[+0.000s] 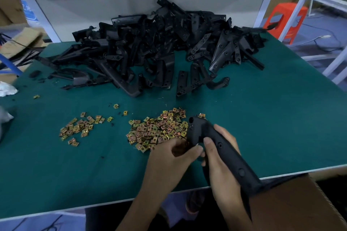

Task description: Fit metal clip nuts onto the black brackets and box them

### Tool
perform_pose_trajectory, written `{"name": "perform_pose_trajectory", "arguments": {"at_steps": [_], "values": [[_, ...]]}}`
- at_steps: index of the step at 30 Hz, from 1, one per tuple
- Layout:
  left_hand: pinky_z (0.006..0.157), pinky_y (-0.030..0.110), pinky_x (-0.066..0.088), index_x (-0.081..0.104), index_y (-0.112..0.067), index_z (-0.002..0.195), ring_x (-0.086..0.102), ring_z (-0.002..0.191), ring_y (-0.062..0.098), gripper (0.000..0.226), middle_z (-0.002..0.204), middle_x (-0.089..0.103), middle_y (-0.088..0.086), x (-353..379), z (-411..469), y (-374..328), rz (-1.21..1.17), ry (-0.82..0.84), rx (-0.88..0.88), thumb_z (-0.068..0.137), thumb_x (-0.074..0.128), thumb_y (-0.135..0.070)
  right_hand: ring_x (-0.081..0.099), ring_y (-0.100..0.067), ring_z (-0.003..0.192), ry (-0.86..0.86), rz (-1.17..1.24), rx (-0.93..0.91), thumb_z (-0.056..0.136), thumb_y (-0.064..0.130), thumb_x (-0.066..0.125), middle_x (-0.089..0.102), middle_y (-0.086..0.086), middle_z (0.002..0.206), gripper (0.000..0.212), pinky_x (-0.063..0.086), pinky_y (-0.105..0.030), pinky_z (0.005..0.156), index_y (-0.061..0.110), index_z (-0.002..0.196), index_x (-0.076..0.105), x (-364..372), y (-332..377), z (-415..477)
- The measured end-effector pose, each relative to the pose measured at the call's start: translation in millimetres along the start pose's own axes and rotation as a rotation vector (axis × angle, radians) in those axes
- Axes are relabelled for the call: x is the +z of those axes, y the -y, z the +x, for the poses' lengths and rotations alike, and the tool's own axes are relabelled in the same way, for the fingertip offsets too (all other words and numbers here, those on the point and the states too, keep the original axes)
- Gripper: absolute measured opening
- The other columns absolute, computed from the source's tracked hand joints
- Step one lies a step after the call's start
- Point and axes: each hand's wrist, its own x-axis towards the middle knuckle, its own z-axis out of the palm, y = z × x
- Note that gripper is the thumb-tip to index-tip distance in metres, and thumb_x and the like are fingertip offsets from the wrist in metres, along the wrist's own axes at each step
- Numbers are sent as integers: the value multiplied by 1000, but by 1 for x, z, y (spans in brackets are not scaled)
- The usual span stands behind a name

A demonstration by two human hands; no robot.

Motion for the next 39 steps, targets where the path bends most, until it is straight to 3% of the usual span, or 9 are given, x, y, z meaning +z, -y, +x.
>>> {"name": "perform_pose_trajectory", "arguments": {"at_steps": [5, 9, 13, 16, 21, 26, 30, 33, 39], "values": [[51, 17, 35, 60, -24, 72, 50, 54, 3, 44, 61, 60, -12, 1, 10, -1, 244, -66, 177, 78, 60, -68, 59, -14, 64, -6, 43, -3, 96, 38, 62, 67, -5, 80, 28, 51, -24, 55, 46, 123, 62, 0, 3, -1], [52, 16, 36, 51, -23, 64, 46, 52, 2, 53, 55, 49, -10, -15, 47, -2, 397, 11, 280, 100, 42, -61, 61, -15, 60, -103, 12, -16, 99, 44, 64, 68, -4, 78, 25, 52, -25, 54, 45, 123, 60, -1, -3, 3], [88, 33, 47, 73, -15, 111, 60, 96, 20, 26, 103, 69, 4, -32, 113, -7, 684, -188, 395, 106, 49, -24, 60, -15, 59, -79, 3, 13, 96, 43, 63, 67, -5, 75, 26, 50, -24, 52, 45, 122, 61, 1, -8, 5], [97, 38, 43, 68, -16, 120, 52, 112, 30, 26, 115, 63, 10, -33, 142, -4, 885, -125, 326, 103, 52, -27, 62, -16, 63, -71, 16, 24, 95, 43, 64, 68, -4, 83, 28, 51, -27, 52, 44, 123, 61, 1, -11, 4], [96, 33, 38, 71, -18, 102, 57, 105, 23, 17, 82, 47, -16, -38, 156, -10, 810, -2, 310, 101, 56, -24, 63, -14, 64, -69, -22, 10, 95, 44, 63, 69, 1, 86, 24, 51, -24, 53, 50, 119, 61, 2, -6, 6], [99, 39, 45, 63, -26, 102, 53, 112, 24, 14, 108, 60, 0, -37, 155, -3, 740, 56, 176, 97, 62, -39, 63, -14, 63, -76, -6, 5, 95, 41, 63, 68, 0, 84, 24, 50, -24, 52, 48, 118, 62, 3, -5, 5], [84, 33, 46, 62, -25, 95, 56, 103, 19, 11, 98, 60, -6, -36, 144, -5, 648, 0, 196, 96, 64, -36, 62, -15, 62, -77, -14, 13, 96, 40, 64, 68, -1, 81, 22, 50, -25, 52, 49, 116, 63, 2, -5, 5], [67, 17, 38, 60, -31, 95, 59, 90, 2, 7, 92, 64, -15, -42, 125, -9, 433, -79, 189, 97, 60, -38, 62, -16, 62, -62, -9, 23, 96, 43, 67, 68, -4, 78, 23, 50, -26, 53, 48, 117, 63, 1, -5, 6], [74, 15, 50, 76, -32, 95, 67, 84, -2, 10, 91, 75, -13, -28, 67, -11, -180, 13, 117, 96, 67, -33, 59, -21, 60, 3, 11, 36, 88, 57, 66, 66, -8, 73, 37, 51, -27, 57, 43, 122, 63, -5, -5, 8]]}}
